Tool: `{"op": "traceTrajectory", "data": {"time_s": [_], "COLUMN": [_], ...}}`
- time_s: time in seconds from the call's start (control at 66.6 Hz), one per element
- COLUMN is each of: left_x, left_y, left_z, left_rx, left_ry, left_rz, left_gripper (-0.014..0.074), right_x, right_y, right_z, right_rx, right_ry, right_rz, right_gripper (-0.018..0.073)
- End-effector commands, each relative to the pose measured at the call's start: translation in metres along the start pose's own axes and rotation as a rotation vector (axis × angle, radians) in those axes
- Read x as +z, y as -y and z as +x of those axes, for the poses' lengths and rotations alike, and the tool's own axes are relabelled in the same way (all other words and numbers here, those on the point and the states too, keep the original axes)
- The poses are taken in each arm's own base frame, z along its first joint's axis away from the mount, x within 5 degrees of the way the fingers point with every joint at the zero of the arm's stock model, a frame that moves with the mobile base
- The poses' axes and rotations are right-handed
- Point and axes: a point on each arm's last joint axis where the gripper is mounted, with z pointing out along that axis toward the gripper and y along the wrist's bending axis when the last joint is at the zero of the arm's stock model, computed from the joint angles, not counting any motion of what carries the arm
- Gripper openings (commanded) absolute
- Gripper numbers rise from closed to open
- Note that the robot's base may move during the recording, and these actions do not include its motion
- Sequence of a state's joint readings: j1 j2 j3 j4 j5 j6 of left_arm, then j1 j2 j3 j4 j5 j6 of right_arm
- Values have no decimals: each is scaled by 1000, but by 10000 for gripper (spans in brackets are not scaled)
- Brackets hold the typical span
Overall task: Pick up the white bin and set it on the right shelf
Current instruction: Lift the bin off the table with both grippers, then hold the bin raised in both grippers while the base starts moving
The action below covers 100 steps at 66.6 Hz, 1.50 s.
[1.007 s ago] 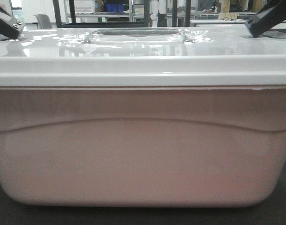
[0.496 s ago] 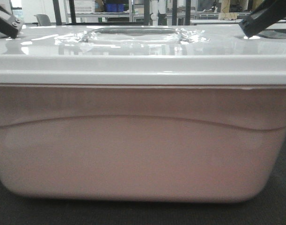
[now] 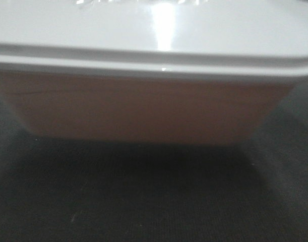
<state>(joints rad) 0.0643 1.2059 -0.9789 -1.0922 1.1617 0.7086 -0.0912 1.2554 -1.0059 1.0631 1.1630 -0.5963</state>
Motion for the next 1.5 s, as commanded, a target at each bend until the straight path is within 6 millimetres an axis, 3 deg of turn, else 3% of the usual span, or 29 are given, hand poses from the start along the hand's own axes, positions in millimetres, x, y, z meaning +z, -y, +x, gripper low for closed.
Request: {"op": "traceTrajectory", "data": {"time_s": [0.0, 0.361, 0.811, 1.487], "left_x": [-15, -38, -43, -44], "left_y": [41, 73, 81, 83], "left_z": [1, 13, 11, 9], "left_rx": [55, 167, 137, 220], "left_ry": [4, 86, 153, 188], "left_rz": [200, 188, 213, 233], "left_gripper": [232, 232, 232, 232], "right_x": [-20, -37, -60, -62], "right_y": [-49, -73, -103, -105], "right_z": [-5, 1, 23, 25], "right_rx": [-61, -135, -249, -262], "right_ry": [30, 89, 142, 144], "right_rz": [-258, -285, -291, -281], "right_gripper": [452, 452, 452, 452]}}
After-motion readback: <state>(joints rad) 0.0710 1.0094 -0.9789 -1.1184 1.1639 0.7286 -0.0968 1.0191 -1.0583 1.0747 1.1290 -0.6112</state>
